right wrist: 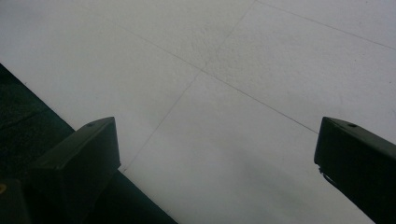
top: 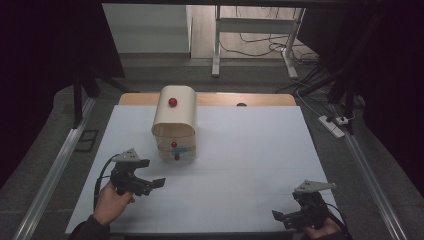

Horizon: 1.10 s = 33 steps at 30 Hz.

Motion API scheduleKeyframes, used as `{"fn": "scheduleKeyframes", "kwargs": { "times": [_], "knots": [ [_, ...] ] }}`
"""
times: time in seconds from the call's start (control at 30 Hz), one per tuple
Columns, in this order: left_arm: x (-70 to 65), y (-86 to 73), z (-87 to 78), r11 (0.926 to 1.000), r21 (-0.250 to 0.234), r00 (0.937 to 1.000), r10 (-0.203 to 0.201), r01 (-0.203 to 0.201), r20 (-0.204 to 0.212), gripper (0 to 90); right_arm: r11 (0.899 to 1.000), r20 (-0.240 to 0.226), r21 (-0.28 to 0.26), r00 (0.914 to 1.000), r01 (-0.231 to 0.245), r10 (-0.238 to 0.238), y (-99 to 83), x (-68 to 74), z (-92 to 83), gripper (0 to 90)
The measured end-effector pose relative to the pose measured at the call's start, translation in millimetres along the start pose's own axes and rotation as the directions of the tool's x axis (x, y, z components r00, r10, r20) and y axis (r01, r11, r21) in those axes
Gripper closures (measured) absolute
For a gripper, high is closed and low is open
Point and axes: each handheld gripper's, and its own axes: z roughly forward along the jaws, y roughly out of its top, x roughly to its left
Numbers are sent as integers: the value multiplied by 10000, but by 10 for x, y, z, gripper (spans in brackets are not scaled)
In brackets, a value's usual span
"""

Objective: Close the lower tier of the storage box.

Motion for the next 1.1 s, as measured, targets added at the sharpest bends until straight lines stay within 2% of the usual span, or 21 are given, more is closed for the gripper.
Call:
{"fn": "scheduleKeyframes", "kwargs": {
  "times": [0.5, 1.1],
  "knots": [
    [-18, -76, -90, 9999, -61, 9999, -117, 116, -77, 0, 10000, 17, 23, 10000, 72, -72, 2, 5, 8, 0],
    [-14, -207, -235, 9990, -236, 9992, -387, 387, 43, 0, 9999, 28, 45, 9999, 99, -99, 2, 8, 8, 0]
  ]
}}
